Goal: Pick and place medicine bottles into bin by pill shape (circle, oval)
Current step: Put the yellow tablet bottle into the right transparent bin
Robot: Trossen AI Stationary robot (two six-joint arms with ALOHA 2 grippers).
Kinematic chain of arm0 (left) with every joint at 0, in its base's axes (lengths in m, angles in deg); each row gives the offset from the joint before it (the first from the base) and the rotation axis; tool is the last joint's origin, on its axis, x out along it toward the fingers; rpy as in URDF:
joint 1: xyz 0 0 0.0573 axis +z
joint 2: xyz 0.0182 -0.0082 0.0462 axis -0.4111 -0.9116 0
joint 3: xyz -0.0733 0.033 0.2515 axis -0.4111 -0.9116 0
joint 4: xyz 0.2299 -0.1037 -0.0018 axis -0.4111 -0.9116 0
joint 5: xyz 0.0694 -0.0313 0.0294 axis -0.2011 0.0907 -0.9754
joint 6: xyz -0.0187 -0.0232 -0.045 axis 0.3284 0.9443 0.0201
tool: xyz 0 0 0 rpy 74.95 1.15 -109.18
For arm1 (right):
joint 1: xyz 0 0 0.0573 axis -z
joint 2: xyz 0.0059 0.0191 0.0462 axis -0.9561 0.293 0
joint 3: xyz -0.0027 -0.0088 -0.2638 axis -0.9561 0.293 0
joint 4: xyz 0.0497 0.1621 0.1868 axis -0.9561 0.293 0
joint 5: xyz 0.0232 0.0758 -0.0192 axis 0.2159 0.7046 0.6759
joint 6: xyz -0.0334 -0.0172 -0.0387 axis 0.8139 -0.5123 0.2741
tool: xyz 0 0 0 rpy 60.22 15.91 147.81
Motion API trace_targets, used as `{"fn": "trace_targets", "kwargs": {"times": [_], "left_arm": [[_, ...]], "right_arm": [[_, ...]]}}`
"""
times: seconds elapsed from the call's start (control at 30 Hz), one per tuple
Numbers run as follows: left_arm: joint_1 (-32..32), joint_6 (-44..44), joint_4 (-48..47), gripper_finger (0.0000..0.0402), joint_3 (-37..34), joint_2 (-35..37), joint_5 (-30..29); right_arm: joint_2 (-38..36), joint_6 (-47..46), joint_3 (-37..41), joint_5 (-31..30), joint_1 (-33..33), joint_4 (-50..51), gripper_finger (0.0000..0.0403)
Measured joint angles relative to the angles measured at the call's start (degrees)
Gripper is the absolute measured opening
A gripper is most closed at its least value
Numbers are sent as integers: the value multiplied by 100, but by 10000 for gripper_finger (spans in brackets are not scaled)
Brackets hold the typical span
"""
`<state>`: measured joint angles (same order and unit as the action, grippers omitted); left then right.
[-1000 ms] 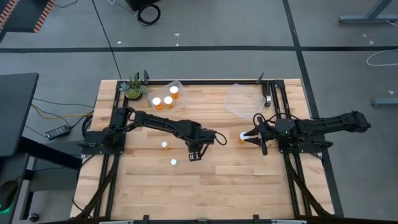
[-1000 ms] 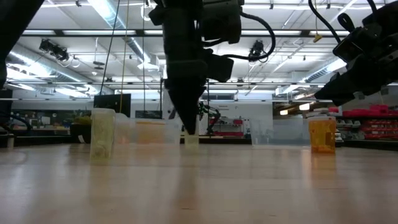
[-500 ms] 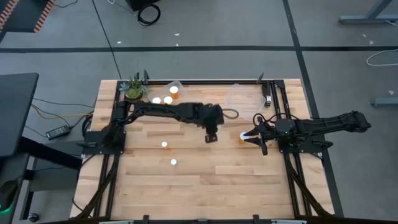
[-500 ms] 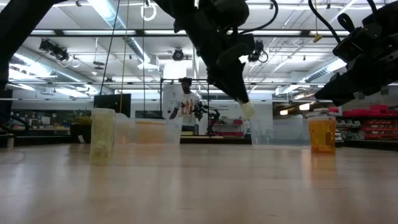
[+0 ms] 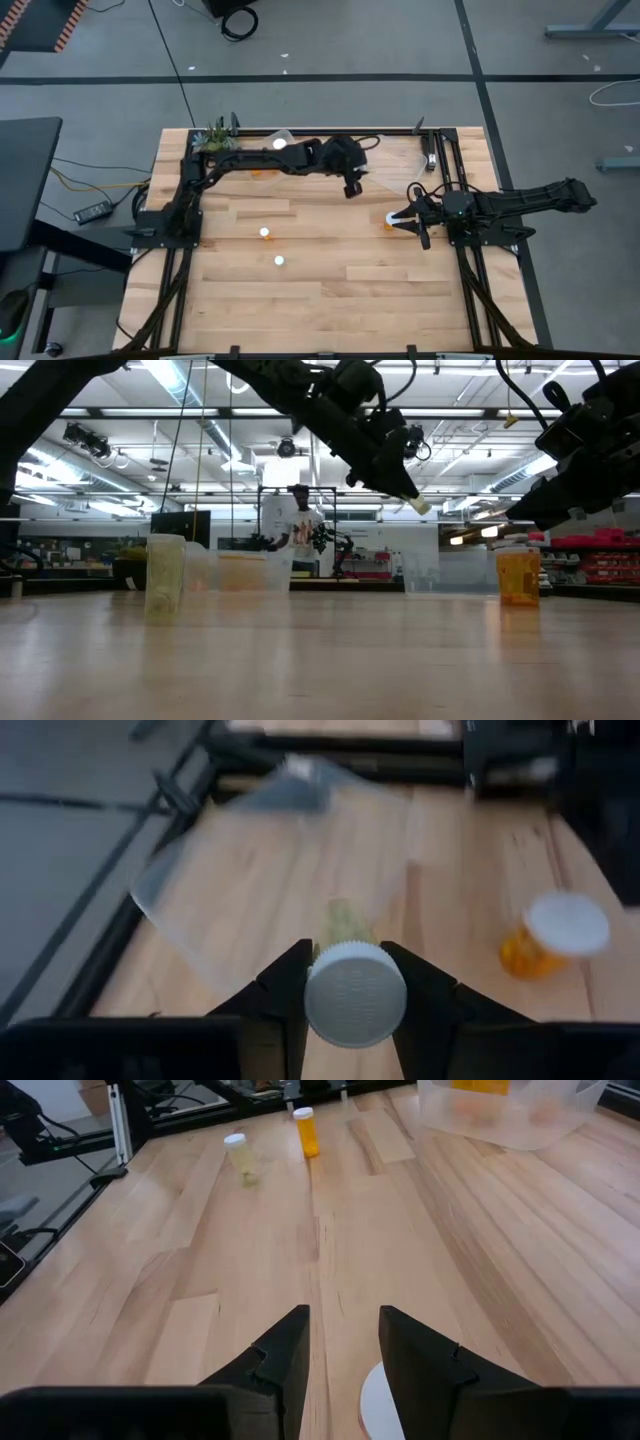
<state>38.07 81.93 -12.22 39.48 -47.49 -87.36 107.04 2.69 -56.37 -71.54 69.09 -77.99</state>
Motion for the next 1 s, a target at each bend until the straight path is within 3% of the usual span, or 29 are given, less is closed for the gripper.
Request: {"fn": "trace_targets", "kwargs": {"times": [0.2,0.53,0.6,1.0], "left_arm": [[174,-20,-152,125,647,-319,135],[347,-446,-1838,121,3765,-2094,185],[443,-433,-1537,125,3560,-2115,172],[617,-265,-1852,125,3551,-2331,210]], "right_arm": [[0,0,0,-1,-1,-1,129],[0,1,0,1,2,-1,129],[0,0,0,0,2,2,129],[9,2,2,2,-1,0,129]]}}
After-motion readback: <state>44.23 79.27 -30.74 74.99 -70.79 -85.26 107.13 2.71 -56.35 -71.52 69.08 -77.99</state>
